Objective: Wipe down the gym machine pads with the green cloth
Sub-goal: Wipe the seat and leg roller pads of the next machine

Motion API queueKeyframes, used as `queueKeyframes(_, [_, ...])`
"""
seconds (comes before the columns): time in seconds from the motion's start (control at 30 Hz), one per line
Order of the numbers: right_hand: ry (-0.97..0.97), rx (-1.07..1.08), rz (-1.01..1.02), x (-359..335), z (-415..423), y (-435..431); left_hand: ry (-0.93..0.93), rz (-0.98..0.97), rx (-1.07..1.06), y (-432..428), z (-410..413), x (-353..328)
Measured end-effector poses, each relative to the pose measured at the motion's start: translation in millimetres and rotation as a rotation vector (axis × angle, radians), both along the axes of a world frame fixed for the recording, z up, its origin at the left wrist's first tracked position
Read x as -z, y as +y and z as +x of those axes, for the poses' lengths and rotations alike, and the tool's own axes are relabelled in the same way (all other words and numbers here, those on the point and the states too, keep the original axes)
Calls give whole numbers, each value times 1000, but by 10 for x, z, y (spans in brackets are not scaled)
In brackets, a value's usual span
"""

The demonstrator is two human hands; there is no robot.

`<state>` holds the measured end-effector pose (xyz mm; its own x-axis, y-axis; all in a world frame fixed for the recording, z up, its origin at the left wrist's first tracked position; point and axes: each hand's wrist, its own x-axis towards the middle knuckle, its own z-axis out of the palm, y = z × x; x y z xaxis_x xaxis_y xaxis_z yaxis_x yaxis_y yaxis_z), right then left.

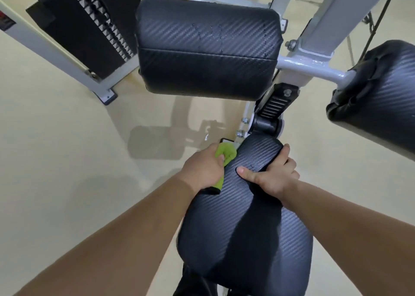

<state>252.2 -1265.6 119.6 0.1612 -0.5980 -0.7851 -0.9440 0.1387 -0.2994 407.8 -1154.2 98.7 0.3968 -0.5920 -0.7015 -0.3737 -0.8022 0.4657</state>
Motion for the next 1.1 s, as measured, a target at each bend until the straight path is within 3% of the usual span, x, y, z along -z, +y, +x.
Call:
queueKeyframes(0.13, [-2, -4, 8, 60, -11, -36, 175, -81, -185, -205, -52, 207])
queueKeyframes(0.23, [8, 2, 11, 78, -21, -42, 184, -155, -263, 97, -109, 162])
queueKeyframes(0.47, [-50, 8, -173, 13, 10, 160, -58, -176, -399, 1210, -370, 45])
queueKeyframes(0.57, [9, -139, -319, -135, -78, 365, -118, -133, -532, 1602, -708, -93])
queueKeyframes(0.67, [-38, -262, -407, -350, -417, 667, -265, -171, -731, 1691, -1160, -239])
queueKeyframes(0.73, [-70, -232, -400, -462, -734, 853, -324, -157, -951, 1647, -1493, -345])
queueKeyframes(0.83, [-112, -140, -373, -574, -1184, 1068, -147, -122, -1330, 1517, -2235, -503])
queueKeyframes(0.93, [-171, -41, -362, -643, -1515, 1132, 230, 20, -1533, 1127, -2908, -765])
queueKeyframes(1.03, [-269, 142, -265, -739, -1785, 1065, 466, 142, -1536, 780, -3293, -981])
queueKeyframes(1.1, [-266, 192, -178, -855, -1959, 950, 603, 42, -1359, 707, -3460, -1165])
